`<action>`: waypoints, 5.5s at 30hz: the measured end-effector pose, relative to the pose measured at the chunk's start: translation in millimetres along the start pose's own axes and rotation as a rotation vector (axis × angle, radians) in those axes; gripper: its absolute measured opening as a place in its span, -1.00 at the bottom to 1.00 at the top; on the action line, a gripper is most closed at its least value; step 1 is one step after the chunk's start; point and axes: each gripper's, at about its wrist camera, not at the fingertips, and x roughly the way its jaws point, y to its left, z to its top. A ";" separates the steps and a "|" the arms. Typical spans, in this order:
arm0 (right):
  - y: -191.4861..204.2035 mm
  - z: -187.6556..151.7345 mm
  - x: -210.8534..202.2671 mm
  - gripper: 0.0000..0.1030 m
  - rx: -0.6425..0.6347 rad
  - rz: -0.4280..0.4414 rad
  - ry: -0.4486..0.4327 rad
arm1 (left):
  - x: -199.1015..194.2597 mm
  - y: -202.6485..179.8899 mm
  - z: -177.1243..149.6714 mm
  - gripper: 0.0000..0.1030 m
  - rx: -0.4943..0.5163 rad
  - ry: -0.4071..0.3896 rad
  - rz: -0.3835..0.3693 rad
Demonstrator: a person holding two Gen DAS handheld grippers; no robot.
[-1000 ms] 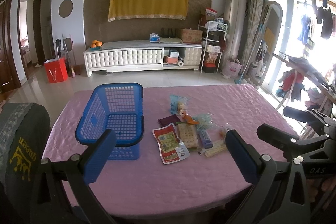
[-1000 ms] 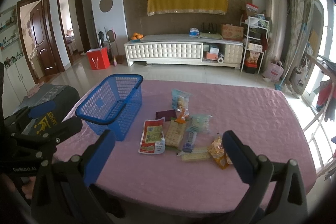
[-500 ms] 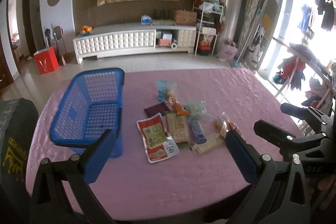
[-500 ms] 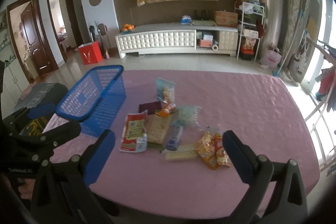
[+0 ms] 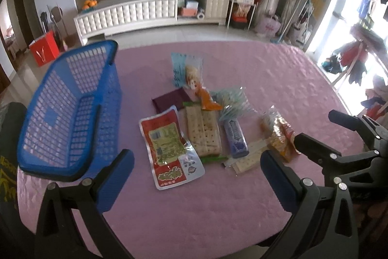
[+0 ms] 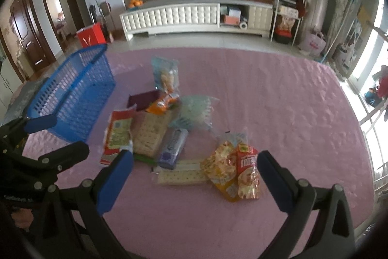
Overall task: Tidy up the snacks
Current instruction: 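Move left tool to red-and-white packet while right tool approaches blue-striped clear bag, then grasp red-and-white packet with left tool while right tool grasps blue-striped bag, then carry red-and-white packet in left tool while right tool carries striped bag to basket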
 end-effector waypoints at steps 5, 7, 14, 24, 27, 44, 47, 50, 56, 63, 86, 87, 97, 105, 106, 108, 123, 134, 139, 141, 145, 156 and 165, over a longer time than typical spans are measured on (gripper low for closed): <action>-7.4 3.3 30.4 1.00 -0.002 -0.001 0.051 | 38.3 2.5 8.6 1.00 0.006 0.048 0.017; -8.2 4.4 39.7 1.00 -0.008 0.000 0.067 | 52.9 7.6 11.2 1.00 -0.006 0.070 0.021; -4.1 10.8 73.5 1.00 -0.015 -0.016 0.114 | 88.1 23.6 13.8 0.99 -0.047 0.141 0.010; -0.3 13.4 88.4 1.00 0.024 -0.001 0.139 | 125.4 55.6 10.0 0.99 -0.115 0.219 -0.020; 4.2 13.0 89.3 1.00 0.005 0.002 0.144 | 134.6 58.9 9.6 0.99 -0.121 0.237 -0.025; 0.7 9.2 97.9 1.00 0.020 -0.005 0.167 | 165.6 76.0 8.4 0.77 -0.169 0.255 0.026; -5.6 6.6 95.3 1.00 0.049 -0.001 0.170 | 153.8 80.0 3.8 0.28 -0.166 0.243 0.053; -7.3 4.8 93.1 1.00 0.064 0.006 0.173 | 149.4 84.2 4.1 0.18 -0.177 0.239 0.029; -11.7 3.0 85.2 1.00 0.090 0.019 0.175 | 132.4 89.9 0.1 -0.20 -0.193 0.219 -0.026; -3.8 12.1 83.2 1.00 0.068 -0.001 0.176 | 123.4 93.4 -3.6 -0.26 -0.194 0.208 -0.062; 4.3 49.4 167.9 0.63 0.019 -0.039 0.243 | 155.1 73.1 18.1 -0.15 -0.133 0.184 -0.011; 3.5 47.6 169.1 0.57 0.019 -0.022 0.241 | 156.0 70.8 18.5 -0.18 -0.122 0.182 0.000; -6.0 32.3 140.3 0.27 0.038 0.006 0.167 | 145.2 78.9 20.1 -0.35 -0.157 0.145 -0.033; -5.2 25.4 100.5 0.23 0.077 0.040 0.116 | 113.0 70.7 28.1 -0.35 -0.121 0.085 -0.057; -3.6 26.3 96.0 0.23 0.073 0.035 0.105 | 108.2 70.3 29.5 -0.35 -0.118 0.078 -0.057; -1.0 26.8 77.3 0.23 0.068 0.032 0.077 | 96.2 70.8 32.1 -0.35 -0.119 0.061 -0.074; 62.9 42.8 -36.1 0.23 0.015 0.121 -0.100 | -38.4 97.1 39.1 -0.35 -0.063 -0.136 -0.058; 129.5 63.4 -53.0 0.23 -0.064 0.227 -0.147 | -98.1 157.3 42.5 -0.35 -0.040 -0.189 -0.010; 158.8 78.7 -40.6 0.23 -0.117 0.260 -0.144 | -99.9 192.6 55.7 -0.35 -0.042 -0.169 0.030; 165.7 84.8 -34.5 0.23 -0.126 0.268 -0.139 | -96.1 204.3 62.2 -0.35 -0.025 -0.157 0.049; 179.9 98.7 -15.9 0.23 -0.148 0.283 -0.125 | -84.9 223.8 78.1 -0.35 0.009 -0.135 0.076; 210.2 126.7 40.3 0.23 -0.196 0.261 -0.054 | -12.1 263.0 111.2 -0.36 0.070 -0.022 0.042; 211.2 130.9 60.9 0.23 -0.194 0.251 -0.025 | 36.3 267.0 124.7 -0.32 0.073 0.064 0.023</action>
